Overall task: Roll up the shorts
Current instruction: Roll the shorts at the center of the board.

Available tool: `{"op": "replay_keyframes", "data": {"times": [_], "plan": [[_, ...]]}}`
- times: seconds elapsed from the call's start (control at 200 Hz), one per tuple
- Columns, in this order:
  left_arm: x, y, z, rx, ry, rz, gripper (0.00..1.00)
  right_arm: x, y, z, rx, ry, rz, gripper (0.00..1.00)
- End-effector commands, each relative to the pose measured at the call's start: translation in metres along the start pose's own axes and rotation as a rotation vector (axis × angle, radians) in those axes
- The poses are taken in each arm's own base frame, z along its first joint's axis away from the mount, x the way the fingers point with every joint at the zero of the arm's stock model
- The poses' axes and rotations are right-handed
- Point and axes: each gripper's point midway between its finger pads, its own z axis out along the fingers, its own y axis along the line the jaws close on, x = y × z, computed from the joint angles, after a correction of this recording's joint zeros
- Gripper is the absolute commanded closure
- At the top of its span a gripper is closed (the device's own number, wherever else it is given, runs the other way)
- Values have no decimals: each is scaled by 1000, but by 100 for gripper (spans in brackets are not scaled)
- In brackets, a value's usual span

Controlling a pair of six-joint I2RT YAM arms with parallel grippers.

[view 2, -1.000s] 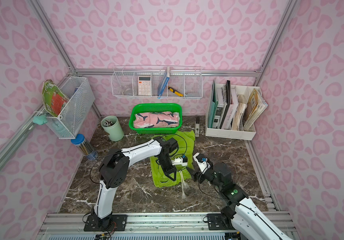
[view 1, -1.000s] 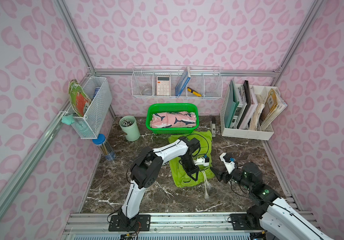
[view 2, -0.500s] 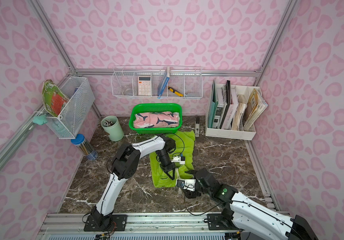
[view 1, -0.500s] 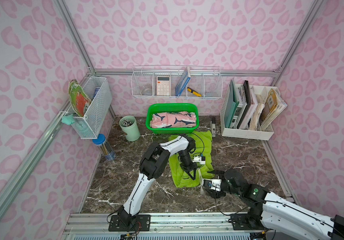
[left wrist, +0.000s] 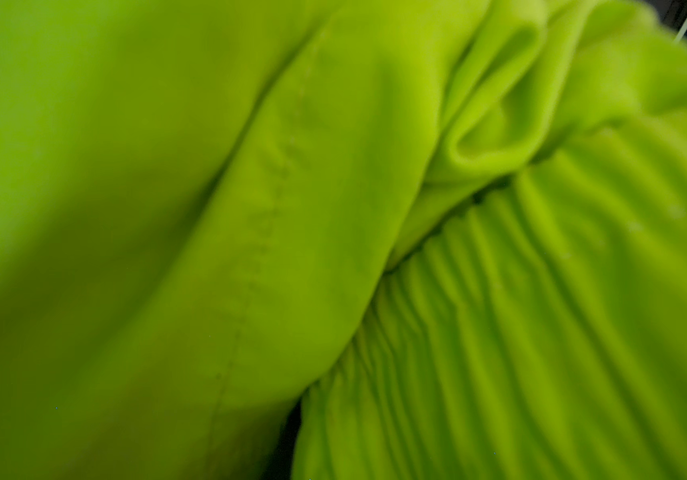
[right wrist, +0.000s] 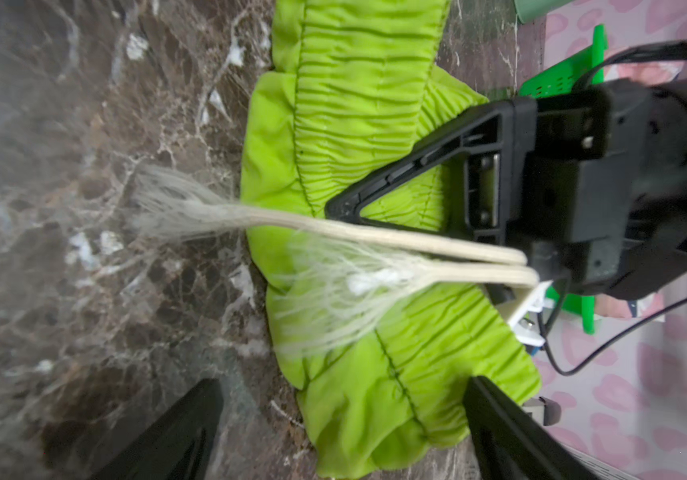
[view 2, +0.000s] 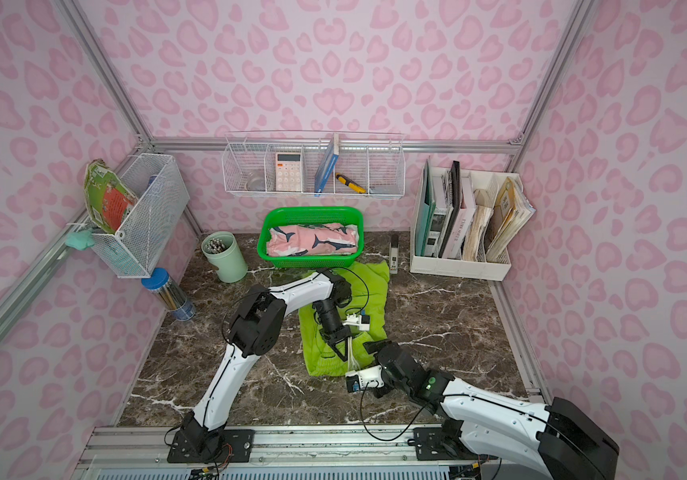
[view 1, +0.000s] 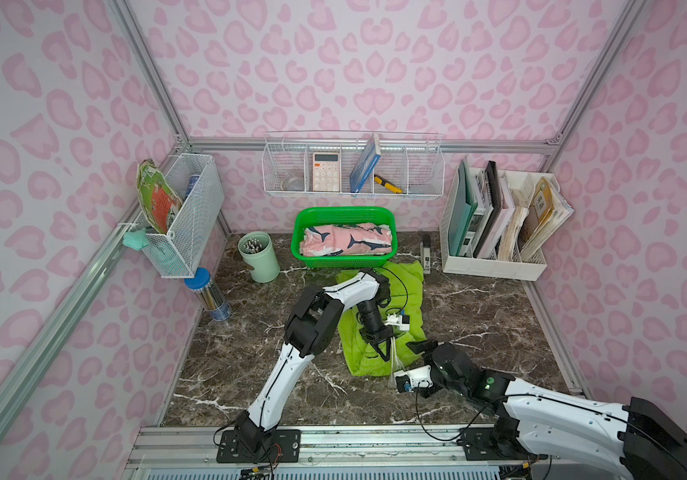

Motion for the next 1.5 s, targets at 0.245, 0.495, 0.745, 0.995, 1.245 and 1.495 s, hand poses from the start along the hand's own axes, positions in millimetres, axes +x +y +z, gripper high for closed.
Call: {"op": "replay_keyframes", "data": {"times": [0.245,0.495,0.745,0.995,1.245,1.495], "plan": [[2,8,1,-23,24,-2,100,7,7,24,-57,39,-41,10],[2,8,1,-10,22,-2,100,14,15,36,-110,46,-23,17],[1,7,3,7,21,1,100,21,26,40,-188,61,16,49],[1,7,4,11,19,2,89,21,31,42,-211,54,58,98],[-3,9,-12,-75,-60,38,46,18,34,35,-264,33,149,100],[-6,-7,-59,-179,-217,91,27,20,37,26,-336,28,274,100]]}}
